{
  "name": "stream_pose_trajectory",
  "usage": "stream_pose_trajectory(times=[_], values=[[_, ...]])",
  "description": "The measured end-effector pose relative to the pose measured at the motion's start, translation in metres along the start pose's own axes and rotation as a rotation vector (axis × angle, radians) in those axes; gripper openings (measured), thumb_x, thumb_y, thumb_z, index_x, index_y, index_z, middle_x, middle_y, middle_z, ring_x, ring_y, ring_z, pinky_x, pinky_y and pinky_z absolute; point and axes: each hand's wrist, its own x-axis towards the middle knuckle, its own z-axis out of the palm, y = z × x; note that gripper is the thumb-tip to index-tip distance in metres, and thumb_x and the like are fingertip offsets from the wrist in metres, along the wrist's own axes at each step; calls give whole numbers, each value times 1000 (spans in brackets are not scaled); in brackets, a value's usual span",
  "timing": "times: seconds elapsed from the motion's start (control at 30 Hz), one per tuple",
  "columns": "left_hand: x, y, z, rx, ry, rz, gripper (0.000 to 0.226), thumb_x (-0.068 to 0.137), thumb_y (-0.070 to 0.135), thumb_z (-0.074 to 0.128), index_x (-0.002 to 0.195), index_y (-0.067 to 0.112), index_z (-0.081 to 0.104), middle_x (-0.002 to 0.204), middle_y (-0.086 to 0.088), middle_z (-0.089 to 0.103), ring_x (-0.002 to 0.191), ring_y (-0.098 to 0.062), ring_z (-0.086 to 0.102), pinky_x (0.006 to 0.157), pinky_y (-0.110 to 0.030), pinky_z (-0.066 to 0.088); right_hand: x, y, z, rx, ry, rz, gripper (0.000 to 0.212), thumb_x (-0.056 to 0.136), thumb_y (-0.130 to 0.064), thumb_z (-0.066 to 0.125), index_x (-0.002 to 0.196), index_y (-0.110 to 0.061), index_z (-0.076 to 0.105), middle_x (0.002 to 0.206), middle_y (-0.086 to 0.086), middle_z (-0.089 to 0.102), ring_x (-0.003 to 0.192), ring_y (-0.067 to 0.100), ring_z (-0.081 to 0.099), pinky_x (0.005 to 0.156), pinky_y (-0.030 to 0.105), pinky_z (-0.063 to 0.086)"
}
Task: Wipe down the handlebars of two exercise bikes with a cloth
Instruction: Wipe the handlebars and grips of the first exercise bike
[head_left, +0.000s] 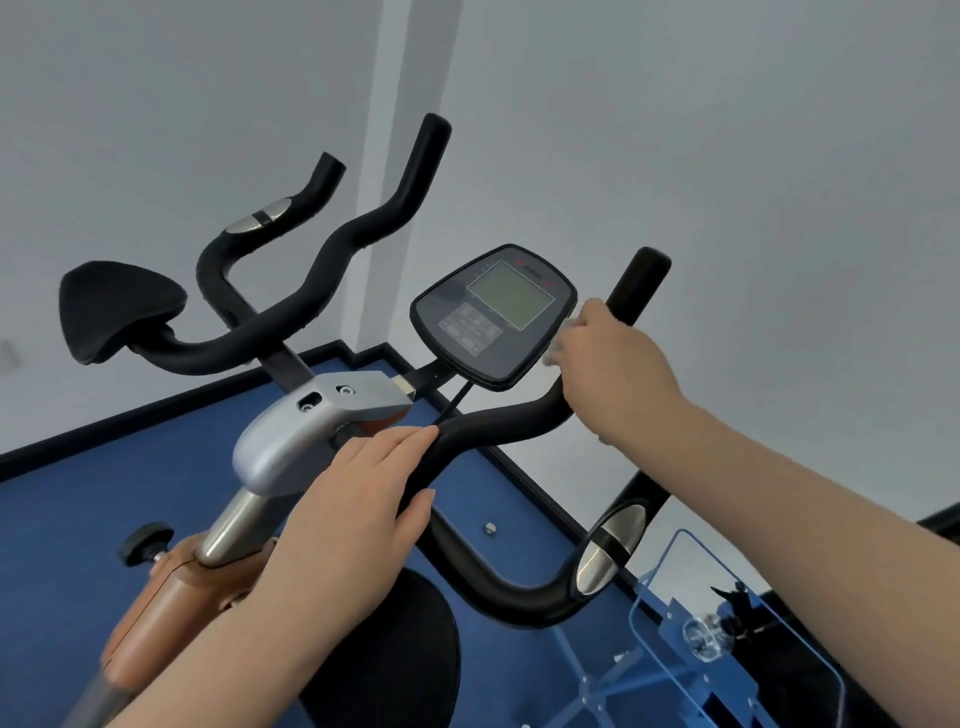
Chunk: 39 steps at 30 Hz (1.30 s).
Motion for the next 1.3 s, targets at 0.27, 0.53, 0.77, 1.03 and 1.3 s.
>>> stream_pose_trajectory(times=[0.27, 0.53, 0.77, 1.03, 1.3], values=[[-22, -6, -1, -43, 57, -99, 45, 90, 39, 48, 135, 33, 46, 127, 23, 50, 115, 5, 38, 92, -5, 25, -50, -40, 32, 480, 218, 50, 22, 96, -25, 49, 102, -24, 70, 93, -8, 48, 66, 8, 45, 58, 12, 29], [-62, -7, 17, -249, 311, -313, 33, 81, 51, 48, 113, 44, 56, 110, 45, 49, 110, 22, 39, 91, 1, 28, -62, -101, 37, 701, 80, -252, 23, 95, -26, 51, 108, -21, 69, 107, -7, 55, 87, 9, 58, 78, 16, 43], [-71, -4, 24, -338, 427, -390, 21, 79, 59, 46, 98, 64, 53, 109, 34, 56, 107, 9, 51, 81, -16, 38, -33, -20, 18, 479, 270, -89, 23, 93, -26, 53, 112, -26, 67, 108, -5, 60, 98, 18, 55, 71, 28, 42], [-72, -2, 34, -390, 533, -452, 22, 80, 56, 47, 98, 53, 59, 103, 29, 60, 104, 6, 54, 81, -19, 41, -63, -64, 46, 647, 334, -87, 19, 92, -16, 56, 106, -14, 70, 104, -2, 62, 89, 15, 59, 74, 13, 33], [-77, 0, 38, -473, 654, -509, 27, 89, 52, 34, 92, 42, 58, 93, 22, 65, 88, -2, 62, 72, -12, 44, -71, -94, 35, 974, -102, -455, 18, 87, -17, 62, 95, -28, 75, 99, -15, 66, 95, -4, 58, 84, 5, 39]])
